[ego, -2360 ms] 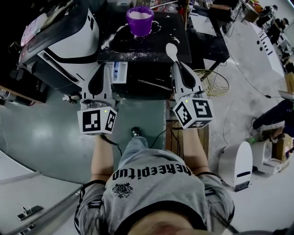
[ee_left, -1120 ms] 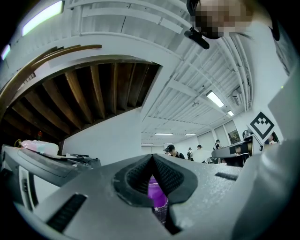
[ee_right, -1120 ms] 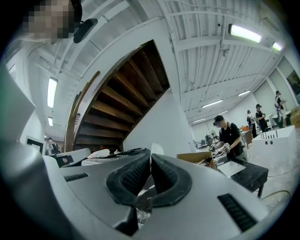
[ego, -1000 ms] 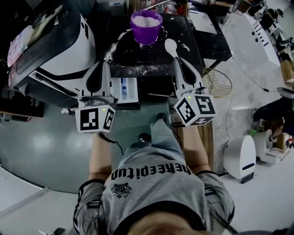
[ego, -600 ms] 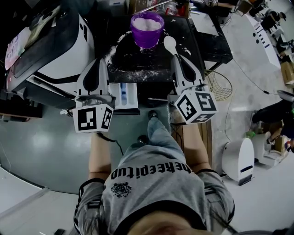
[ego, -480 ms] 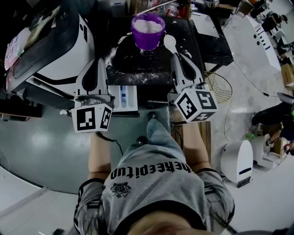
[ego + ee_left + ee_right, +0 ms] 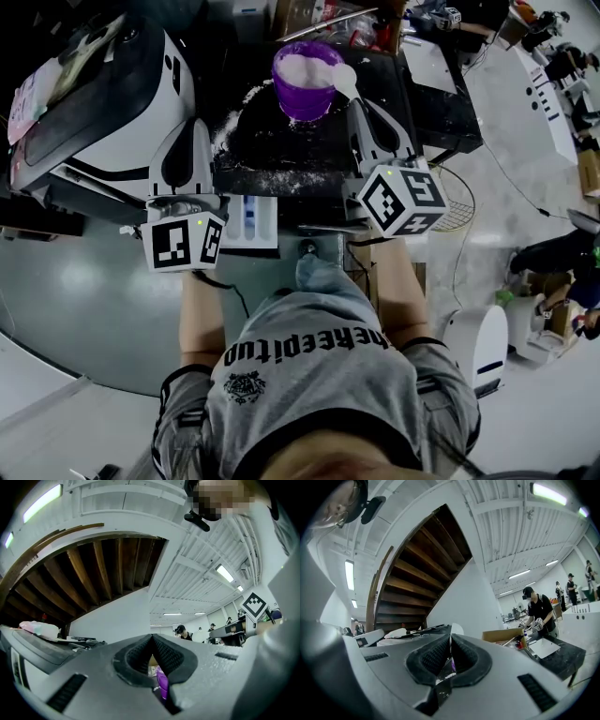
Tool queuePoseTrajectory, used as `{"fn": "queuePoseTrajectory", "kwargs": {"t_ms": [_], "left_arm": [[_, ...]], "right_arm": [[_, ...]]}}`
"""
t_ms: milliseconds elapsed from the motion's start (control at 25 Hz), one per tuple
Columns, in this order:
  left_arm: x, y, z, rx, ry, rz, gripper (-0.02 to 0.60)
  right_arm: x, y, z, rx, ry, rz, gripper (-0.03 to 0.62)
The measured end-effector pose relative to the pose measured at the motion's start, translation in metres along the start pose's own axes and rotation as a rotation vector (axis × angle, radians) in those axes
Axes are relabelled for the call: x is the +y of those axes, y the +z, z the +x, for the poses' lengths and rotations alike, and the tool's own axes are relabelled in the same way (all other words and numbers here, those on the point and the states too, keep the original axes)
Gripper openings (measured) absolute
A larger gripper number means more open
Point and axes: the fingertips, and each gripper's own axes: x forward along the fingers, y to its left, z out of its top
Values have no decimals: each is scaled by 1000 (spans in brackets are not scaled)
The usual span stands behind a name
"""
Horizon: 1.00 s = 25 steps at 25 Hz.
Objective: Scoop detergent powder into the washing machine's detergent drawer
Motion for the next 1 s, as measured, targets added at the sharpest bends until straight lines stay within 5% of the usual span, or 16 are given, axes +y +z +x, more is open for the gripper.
{"fn": "queuePoseTrajectory", "kwargs": {"t_ms": [720, 1000], "left_arm": [[20, -31, 29, 62, 128, 22, 3], [27, -38, 37, 88, 166, 35, 3]], "right_arm": [[-27, -49, 105, 361, 200, -27, 6], [-42, -69, 145, 526, 268, 128, 6]]}}
